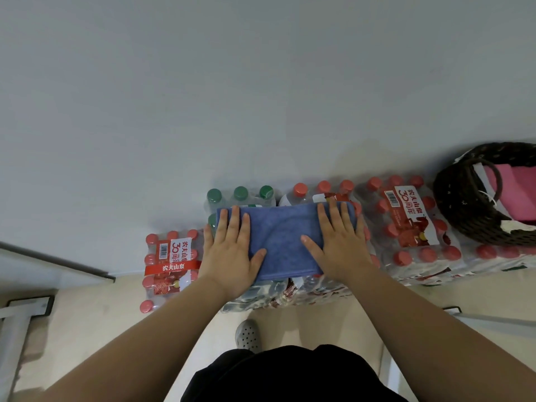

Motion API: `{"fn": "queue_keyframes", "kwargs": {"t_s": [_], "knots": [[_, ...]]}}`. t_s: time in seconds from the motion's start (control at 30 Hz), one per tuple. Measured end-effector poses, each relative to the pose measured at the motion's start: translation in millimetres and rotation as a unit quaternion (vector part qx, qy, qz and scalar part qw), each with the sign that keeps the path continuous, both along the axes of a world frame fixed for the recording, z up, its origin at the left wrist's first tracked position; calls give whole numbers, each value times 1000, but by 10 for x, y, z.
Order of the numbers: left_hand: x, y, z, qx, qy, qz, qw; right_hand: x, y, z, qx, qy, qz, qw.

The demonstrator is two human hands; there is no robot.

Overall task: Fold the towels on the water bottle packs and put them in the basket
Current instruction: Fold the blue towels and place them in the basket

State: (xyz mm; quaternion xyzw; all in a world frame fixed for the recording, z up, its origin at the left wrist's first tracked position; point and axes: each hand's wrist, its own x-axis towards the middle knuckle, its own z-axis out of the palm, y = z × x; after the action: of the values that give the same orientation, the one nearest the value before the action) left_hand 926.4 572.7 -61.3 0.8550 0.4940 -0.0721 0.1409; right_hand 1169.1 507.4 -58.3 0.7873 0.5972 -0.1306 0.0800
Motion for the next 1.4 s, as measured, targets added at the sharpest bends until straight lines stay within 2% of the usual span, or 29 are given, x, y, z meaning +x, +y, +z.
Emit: {"fn": "queue_keyframes", "kwargs": {"t_s": [0.1, 0.2, 0.33, 0.53, 0.67, 0.77, 0.83, 0.93, 1.0, 1.17, 1.33, 1.4], "knots": [[-106, 15, 48, 26, -50, 20, 998, -7, 7, 62, -12, -16, 6, 1000], [-294, -19, 57, 9, -56, 63, 996, -161, 6, 145, 5, -38, 24, 999], [-378, -53, 38, -3, -68, 45, 997, -505, 117, 133, 51, -10, 74, 996], [-284, -24, 86, -19, -80, 36, 996, -547, 111, -92, 36, -31, 79, 996], [-243, -79, 267, -34, -155, 71, 985, -526, 113, -98, 39, -15, 77, 996], [-158, -142, 457, -69, -251, 97, 961, -452, 107, -54, 71, 66, 60, 993], [-56, -185, 604, -71, -286, 107, 950, -328, 91, 5, 105, 162, 39, 980], [191, -228, 819, -83, -320, 107, 938, -88, 17, 122, 140, 344, -21, 928], [430, -252, 924, -82, -328, 88, 937, 99, -60, 215, 145, 429, -72, 889], [1132, -309, 942, -78, -294, 46, 952, 557, -213, 260, 189, 470, -118, 854], [1753, -371, 743, -99, -228, 10, 969, 838, -301, 246, 137, 577, -121, 796], [1882, -412, 642, -99, -228, -4, 969, 893, -307, 283, 128, 599, -100, 784]]}}
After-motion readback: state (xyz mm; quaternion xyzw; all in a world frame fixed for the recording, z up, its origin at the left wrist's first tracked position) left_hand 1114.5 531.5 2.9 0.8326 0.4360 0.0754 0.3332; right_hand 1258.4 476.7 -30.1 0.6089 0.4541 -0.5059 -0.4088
